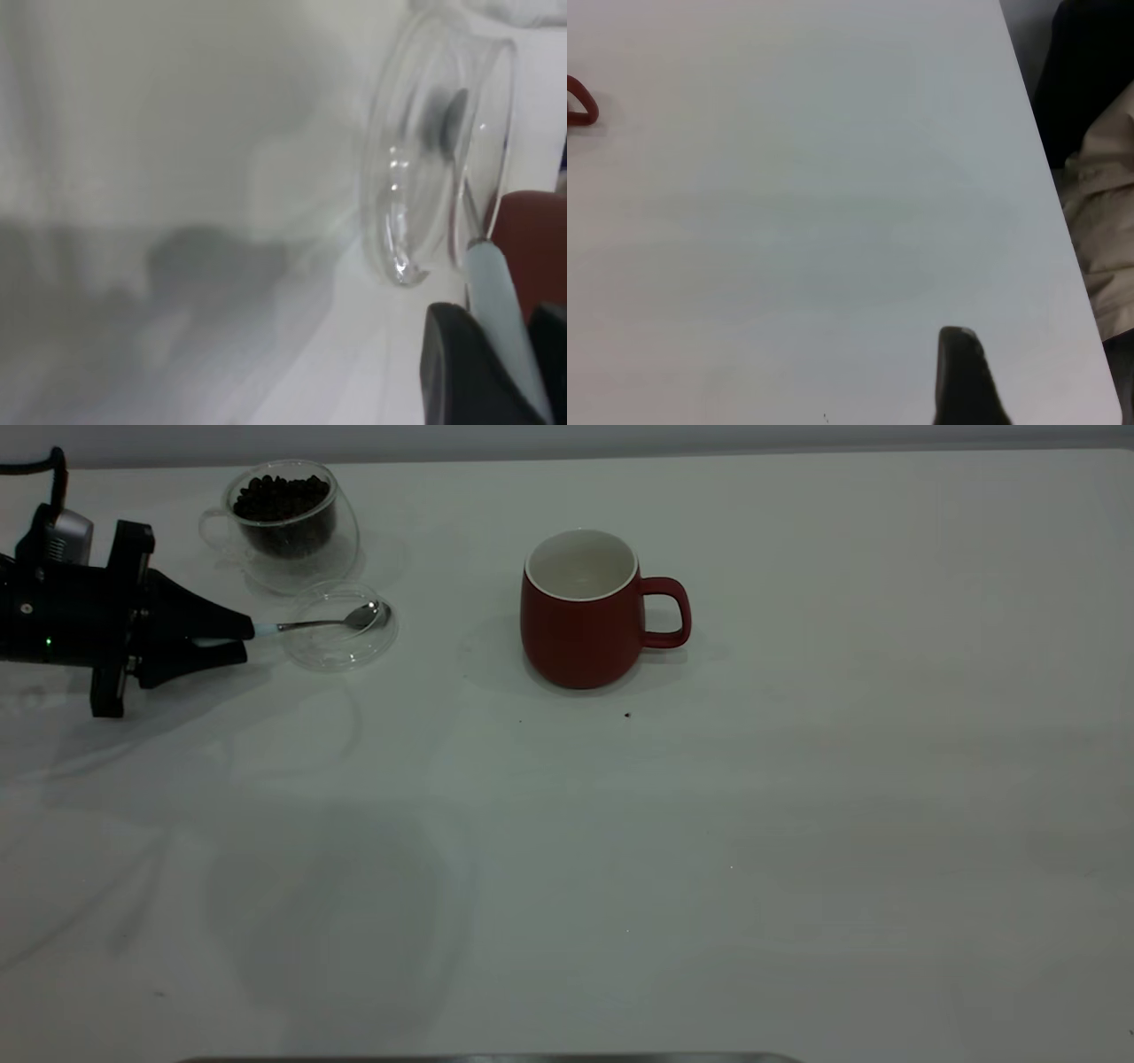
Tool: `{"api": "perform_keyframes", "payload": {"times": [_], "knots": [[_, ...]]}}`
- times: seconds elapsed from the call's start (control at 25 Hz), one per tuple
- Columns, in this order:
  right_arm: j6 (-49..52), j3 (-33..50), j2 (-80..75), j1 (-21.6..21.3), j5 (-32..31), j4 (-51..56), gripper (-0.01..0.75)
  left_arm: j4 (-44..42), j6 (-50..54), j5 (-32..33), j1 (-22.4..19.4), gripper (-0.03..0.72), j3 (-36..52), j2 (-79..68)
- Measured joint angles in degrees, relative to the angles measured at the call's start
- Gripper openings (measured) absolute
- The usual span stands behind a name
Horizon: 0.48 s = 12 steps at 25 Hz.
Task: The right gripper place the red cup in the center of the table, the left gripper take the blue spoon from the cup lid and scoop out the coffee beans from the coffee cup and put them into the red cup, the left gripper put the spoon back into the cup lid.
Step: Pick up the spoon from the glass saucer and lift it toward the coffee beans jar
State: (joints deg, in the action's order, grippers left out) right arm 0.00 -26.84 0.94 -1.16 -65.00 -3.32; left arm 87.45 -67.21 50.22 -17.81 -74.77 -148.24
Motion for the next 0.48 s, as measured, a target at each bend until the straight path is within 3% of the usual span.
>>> {"api": "perform_keyframes", "payload": {"times": [0.12, 0.32, 0.48], "knots": [[0.0, 0.0, 0.0, 0.0, 0.0, 0.0, 0.476, 0.1, 0.0, 0.0, 0.0, 0.217, 0.0, 0.0], [0.0, 0.0, 0.0, 0.0, 0.0, 0.0, 0.476, 0.5, 0.0, 1.2, 0.0, 0.124, 0.0, 0.0], [0.0, 0.0, 0.0, 0.0, 0.0, 0.0, 0.476, 0.6, 0.1, 1.5, 0.1, 0.124, 0.0, 0.0]]}}
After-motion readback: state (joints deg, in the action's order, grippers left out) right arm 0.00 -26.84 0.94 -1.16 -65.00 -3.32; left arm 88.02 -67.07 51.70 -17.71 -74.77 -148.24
